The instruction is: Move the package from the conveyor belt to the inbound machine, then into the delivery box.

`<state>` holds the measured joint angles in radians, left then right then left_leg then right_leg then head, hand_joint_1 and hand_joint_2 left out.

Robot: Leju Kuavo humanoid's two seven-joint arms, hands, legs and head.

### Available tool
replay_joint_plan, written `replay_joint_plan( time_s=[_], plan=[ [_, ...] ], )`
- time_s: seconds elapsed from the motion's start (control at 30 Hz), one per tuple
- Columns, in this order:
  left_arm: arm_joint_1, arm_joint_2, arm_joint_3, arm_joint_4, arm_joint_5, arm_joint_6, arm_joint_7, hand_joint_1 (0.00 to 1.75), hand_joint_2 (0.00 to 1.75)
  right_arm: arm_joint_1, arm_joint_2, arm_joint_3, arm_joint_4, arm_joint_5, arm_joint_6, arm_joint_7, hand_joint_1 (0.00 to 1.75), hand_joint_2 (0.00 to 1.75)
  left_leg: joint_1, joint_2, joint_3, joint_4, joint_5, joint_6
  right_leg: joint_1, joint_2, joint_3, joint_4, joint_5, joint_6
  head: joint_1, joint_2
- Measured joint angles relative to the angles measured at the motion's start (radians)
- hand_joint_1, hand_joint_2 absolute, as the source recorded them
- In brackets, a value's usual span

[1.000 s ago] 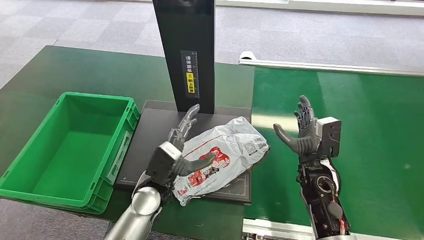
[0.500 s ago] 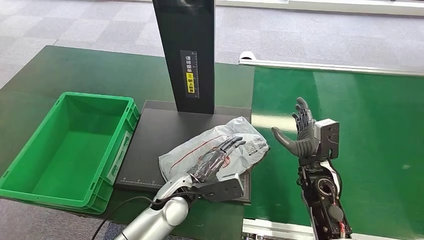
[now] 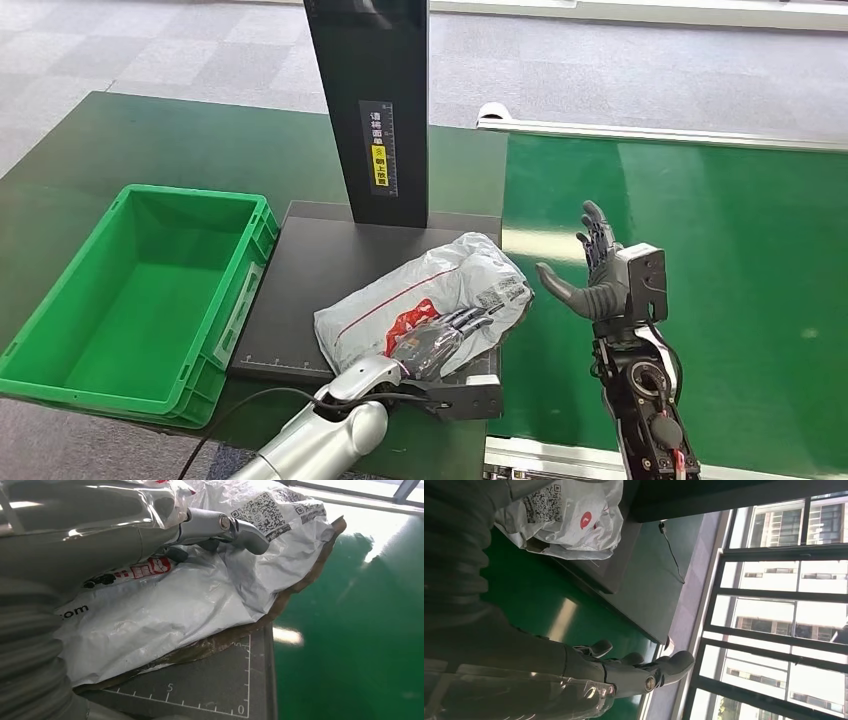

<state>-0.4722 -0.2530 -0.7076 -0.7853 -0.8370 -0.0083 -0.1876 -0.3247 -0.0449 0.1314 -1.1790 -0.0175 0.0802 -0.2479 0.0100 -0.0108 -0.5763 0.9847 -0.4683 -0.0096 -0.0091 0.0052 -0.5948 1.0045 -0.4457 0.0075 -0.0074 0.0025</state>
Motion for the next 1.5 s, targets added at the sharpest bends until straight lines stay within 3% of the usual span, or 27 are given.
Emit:
replay_joint_plan(
  time_s=[0.77, 0.8, 0.83, 0.9, 0.93, 0.97, 1.2, 1.5],
  plan=[
    [-0.023, -0.014, 0.011, 0.062, -0.035, 0.015, 0.030, 0.01, 1.75, 0.004, 0.009, -0.005, -0.001, 0.016, 0.003, 0.005, 0.00, 1.75, 0.000, 0.000, 0.002, 0.000, 0.000, 0.000, 0.000, 0.000, 0.003, 0.000, 0.000, 0.000, 0.000, 0.000],
    [-0.023, -0.016, 0.018, 0.068, -0.040, 0.020, 0.035, 0.21, 1.75, 0.004, 0.010, -0.005, -0.001, 0.018, 0.003, 0.005, 0.00, 1.75, 0.000, 0.000, 0.002, 0.000, 0.000, 0.000, 0.000, 0.000, 0.003, 0.000, 0.000, 0.000, 0.000, 0.000],
    [-0.024, -0.018, 0.027, 0.074, -0.044, 0.026, 0.037, 0.55, 1.75, 0.004, 0.010, -0.005, -0.001, 0.020, 0.004, 0.005, 0.00, 1.75, 0.000, 0.000, 0.003, 0.000, 0.000, 0.000, 0.000, 0.000, 0.004, 0.000, 0.000, 0.000, 0.000, 0.000],
    [-0.023, -0.022, 0.047, 0.082, -0.049, 0.038, 0.031, 1.40, 1.75, 0.004, 0.013, -0.005, -0.001, 0.024, 0.005, 0.005, 0.00, 1.75, 0.000, 0.000, 0.003, 0.000, 0.000, 0.000, 0.000, 0.000, 0.004, 0.000, 0.000, 0.000, 0.000, 0.000],
    [-0.022, -0.023, 0.057, 0.085, -0.051, 0.045, 0.021, 1.64, 1.75, 0.004, 0.014, -0.005, -0.001, 0.026, 0.007, 0.004, 0.00, 1.75, 0.000, 0.000, 0.004, 0.000, 0.000, 0.000, 0.000, 0.000, 0.004, 0.000, 0.000, 0.000, 0.000, 0.000],
    [-0.020, -0.022, 0.065, 0.085, -0.054, 0.056, 0.008, 1.74, 1.75, 0.003, 0.016, -0.005, -0.001, 0.026, 0.010, 0.004, 0.00, 1.75, 0.000, 0.000, 0.004, 0.000, 0.000, 0.000, 0.000, 0.000, 0.004, 0.000, 0.001, 0.000, 0.000, 0.000],
    [-0.005, -0.014, 0.109, 0.077, -0.064, 0.141, -0.072, 1.75, 1.75, -0.024, 0.016, -0.002, 0.012, 0.016, 0.041, -0.019, 0.00, 1.75, 0.000, 0.000, 0.003, 0.000, 0.001, 0.000, 0.000, 0.000, 0.004, 0.000, 0.001, -0.001, 0.000, 0.000],
    [0.000, -0.004, 0.127, 0.075, -0.070, 0.163, -0.090, 1.75, 1.75, -0.065, 0.016, 0.002, 0.055, 0.011, 0.056, -0.032, 0.00, 1.75, 0.000, 0.000, 0.002, 0.000, 0.001, 0.000, 0.000, 0.000, 0.003, 0.000, 0.001, 0.000, 0.000, 0.000]
  ],
)
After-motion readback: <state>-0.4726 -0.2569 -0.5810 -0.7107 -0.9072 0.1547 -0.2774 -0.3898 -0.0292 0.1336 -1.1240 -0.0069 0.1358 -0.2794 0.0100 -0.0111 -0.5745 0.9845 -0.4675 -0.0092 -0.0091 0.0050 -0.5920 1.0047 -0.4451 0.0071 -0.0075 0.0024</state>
